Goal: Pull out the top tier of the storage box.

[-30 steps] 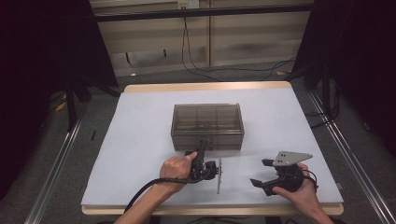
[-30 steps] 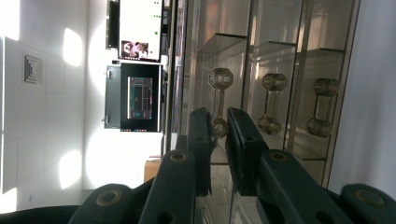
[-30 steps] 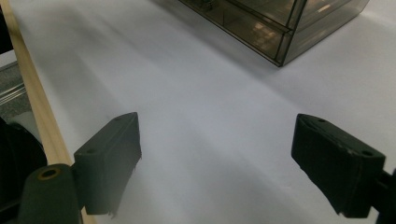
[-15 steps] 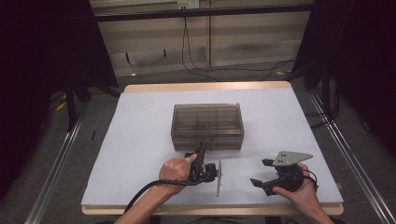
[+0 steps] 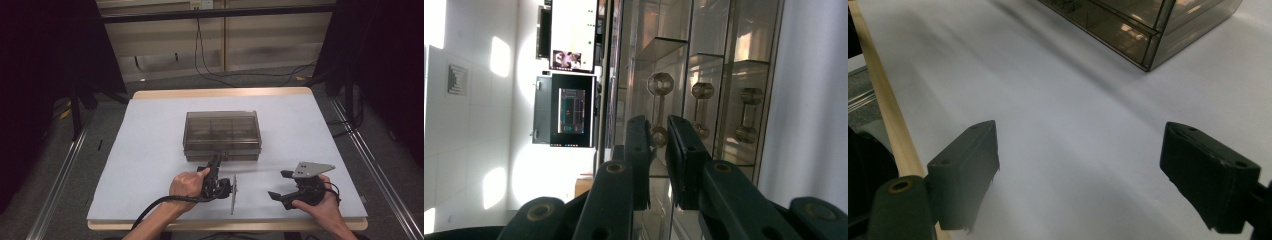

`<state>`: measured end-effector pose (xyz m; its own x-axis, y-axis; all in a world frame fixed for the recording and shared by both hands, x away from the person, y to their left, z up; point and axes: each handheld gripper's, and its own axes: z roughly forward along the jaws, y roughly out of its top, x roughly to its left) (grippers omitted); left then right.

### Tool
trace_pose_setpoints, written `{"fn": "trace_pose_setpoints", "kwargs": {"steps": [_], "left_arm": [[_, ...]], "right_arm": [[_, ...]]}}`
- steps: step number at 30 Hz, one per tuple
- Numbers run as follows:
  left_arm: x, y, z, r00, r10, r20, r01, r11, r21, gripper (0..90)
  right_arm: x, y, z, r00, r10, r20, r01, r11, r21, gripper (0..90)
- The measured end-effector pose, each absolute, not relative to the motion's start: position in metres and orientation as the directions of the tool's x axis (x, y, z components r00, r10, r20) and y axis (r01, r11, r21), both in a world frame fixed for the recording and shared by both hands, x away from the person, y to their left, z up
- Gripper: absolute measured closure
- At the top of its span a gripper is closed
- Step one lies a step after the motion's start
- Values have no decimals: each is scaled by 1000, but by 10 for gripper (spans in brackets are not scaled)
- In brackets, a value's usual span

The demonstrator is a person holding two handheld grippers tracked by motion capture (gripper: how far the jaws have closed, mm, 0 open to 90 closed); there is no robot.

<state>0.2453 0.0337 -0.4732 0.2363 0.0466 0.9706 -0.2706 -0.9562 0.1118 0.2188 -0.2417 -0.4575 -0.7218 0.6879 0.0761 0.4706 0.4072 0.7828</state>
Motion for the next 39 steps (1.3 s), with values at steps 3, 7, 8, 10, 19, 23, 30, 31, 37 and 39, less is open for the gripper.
{"fn": "trace_pose_setpoints", "kwargs": {"steps": [3, 7, 8, 10, 19, 23, 30, 31, 37, 39], "left_arm": [[245, 34, -473, 243, 56, 968, -271, -955, 123, 806], [246, 35, -470, 268, 82, 960, -270, -950, 156, 804], [246, 35, -470, 268, 82, 960, -270, -950, 156, 804], [247, 36, -469, 292, 107, 951, -270, -944, 189, 802], [246, 43, -461, 366, 175, 914, -275, -918, 285, 768], [246, 47, -454, 423, 232, 876, -278, -887, 369, 729], [248, 54, -444, 540, 310, 783, -261, -822, 506, 667], [249, 55, -443, 553, 315, 771, -267, -810, 522, 660], [251, 59, -433, 666, 357, 655, -230, -737, 635, 574], [252, 61, -428, 690, 375, 619, -212, -713, 668, 573]], "right_arm": [[219, -242, -457, -722, 688, 77, 471, 406, 783, 161], [219, -242, -457, -722, 688, 76, 470, 406, 784, 161], [219, -242, -458, -722, 688, 77, 470, 406, 783, 161], [219, -241, -458, -725, 684, 80, 473, 409, 781, 161], [219, -241, -458, -724, 685, 80, 472, 408, 781, 160], [220, -241, -458, -726, 683, 79, 471, 411, 781, 161], [220, -241, -458, -726, 683, 79, 471, 411, 780, 161], [220, -241, -458, -725, 684, 79, 472, 410, 780, 160], [220, -241, -458, -725, 684, 82, 475, 410, 779, 161], [220, -241, -458, -725, 684, 81, 473, 409, 780, 160]]}}
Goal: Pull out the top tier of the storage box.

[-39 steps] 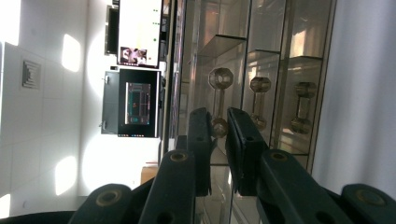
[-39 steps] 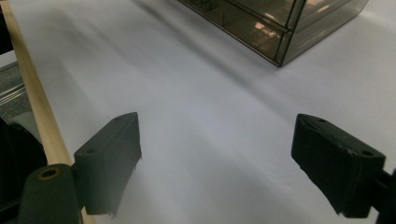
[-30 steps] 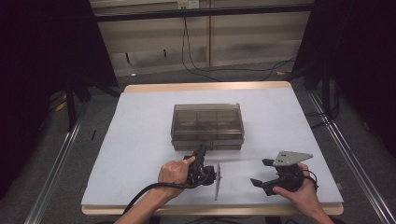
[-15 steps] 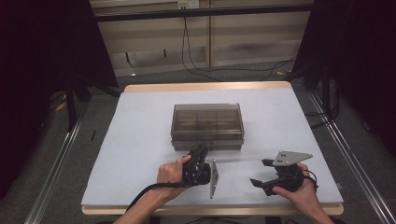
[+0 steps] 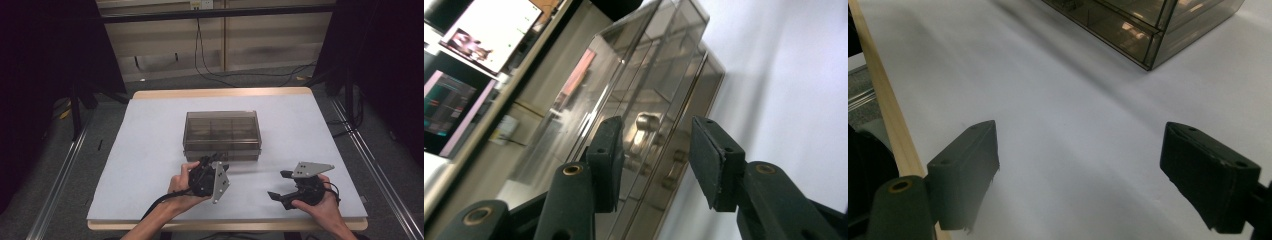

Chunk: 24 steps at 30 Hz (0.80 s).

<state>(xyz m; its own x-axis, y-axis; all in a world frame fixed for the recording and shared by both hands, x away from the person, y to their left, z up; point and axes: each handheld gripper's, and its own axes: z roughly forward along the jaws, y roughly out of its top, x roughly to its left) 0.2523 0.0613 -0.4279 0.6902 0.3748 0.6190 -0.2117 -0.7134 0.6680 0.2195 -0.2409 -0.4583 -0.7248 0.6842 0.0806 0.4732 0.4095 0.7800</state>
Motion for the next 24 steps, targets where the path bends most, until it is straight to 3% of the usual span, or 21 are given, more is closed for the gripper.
{"fn": "trace_pose_setpoints", "kwargs": {"steps": [10, 15, 24], "left_arm": [[265, 77, -405, 803, 374, 464, -145, -633, 761, 563], [271, 79, -402, 806, 378, 455, -142, -623, 769, 571], [297, 86, -381, 905, 332, 267, -29, -576, 817, 533]], "right_arm": [[220, -240, -459, -727, 682, 79, 472, 413, 779, 160], [220, -239, -459, -725, 684, 81, 477, 414, 775, 160], [221, -239, -459, -728, 680, 84, 480, 419, 771, 159]]}}
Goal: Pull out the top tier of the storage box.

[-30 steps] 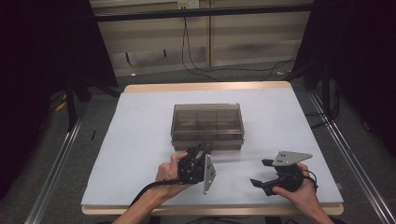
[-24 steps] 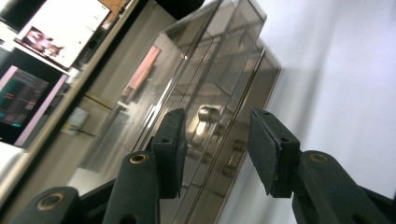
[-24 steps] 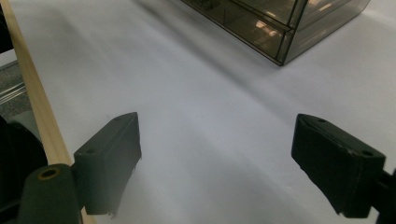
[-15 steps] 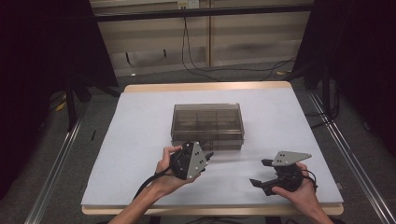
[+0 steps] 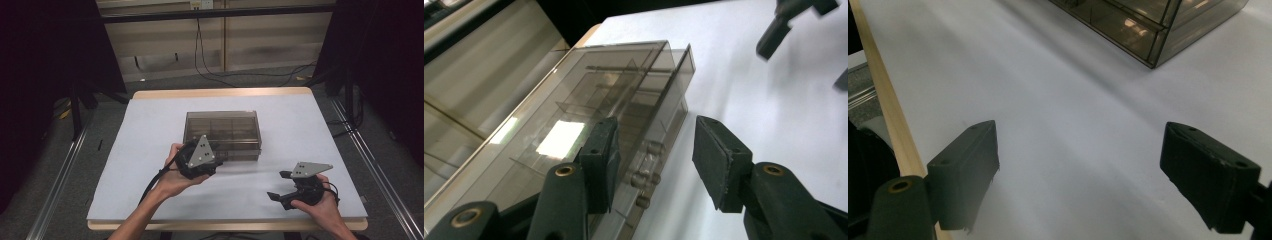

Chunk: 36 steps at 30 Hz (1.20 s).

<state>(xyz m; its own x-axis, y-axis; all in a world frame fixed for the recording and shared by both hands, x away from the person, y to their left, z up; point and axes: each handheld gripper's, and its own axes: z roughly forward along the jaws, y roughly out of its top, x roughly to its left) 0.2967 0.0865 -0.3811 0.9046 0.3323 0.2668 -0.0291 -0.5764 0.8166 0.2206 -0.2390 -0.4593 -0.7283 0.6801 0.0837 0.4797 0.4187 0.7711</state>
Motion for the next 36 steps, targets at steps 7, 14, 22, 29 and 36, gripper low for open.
{"fn": "trace_pose_setpoints", "kwargs": {"steps": [7, 14, 22, 29, 36], "left_arm": [[317, 86, -369, 947, 283, 154, 49, -598, 800, 527], [334, 80, -372, 969, 226, 98, 77, -657, 750, 548], [347, 78, -372, 970, 221, 96, 87, -692, 717, 579], [357, 75, -378, 981, 185, 58, 96, -723, 684, 579], [358, 69, -383, 986, 157, 61, 83, -768, 635, 601]], "right_arm": [[221, -239, -459, -729, 680, 84, 480, 420, 770, 158], [221, -239, -460, -733, 675, 88, 482, 423, 768, 158], [221, -238, -460, -735, 673, 87, 479, 424, 768, 158], [222, -239, -460, -732, 675, 89, 483, 422, 767, 156], [221, -239, -460, -734, 673, 86, 479, 424, 768, 155]]}}
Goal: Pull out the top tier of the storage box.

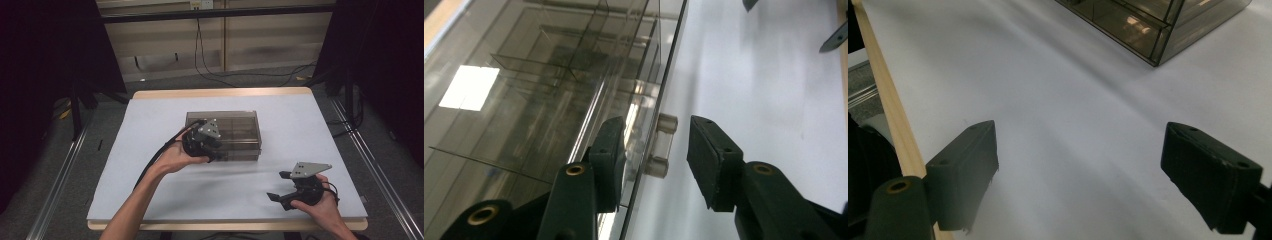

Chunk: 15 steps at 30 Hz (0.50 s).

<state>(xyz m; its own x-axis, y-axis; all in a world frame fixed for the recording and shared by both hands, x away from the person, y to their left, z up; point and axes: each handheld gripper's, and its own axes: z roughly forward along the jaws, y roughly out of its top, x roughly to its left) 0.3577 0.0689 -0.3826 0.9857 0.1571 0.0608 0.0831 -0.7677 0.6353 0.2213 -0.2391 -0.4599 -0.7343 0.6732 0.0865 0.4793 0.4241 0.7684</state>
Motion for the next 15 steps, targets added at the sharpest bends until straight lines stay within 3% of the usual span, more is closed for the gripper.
{"fn": "trace_pose_setpoints", "kwargs": {"steps": [15], "left_arm": [[357, 62, -392, 989, 122, 85, 49, -807, 588, 679]], "right_arm": [[221, -239, -460, -734, 674, 86, 479, 424, 768, 155]]}}
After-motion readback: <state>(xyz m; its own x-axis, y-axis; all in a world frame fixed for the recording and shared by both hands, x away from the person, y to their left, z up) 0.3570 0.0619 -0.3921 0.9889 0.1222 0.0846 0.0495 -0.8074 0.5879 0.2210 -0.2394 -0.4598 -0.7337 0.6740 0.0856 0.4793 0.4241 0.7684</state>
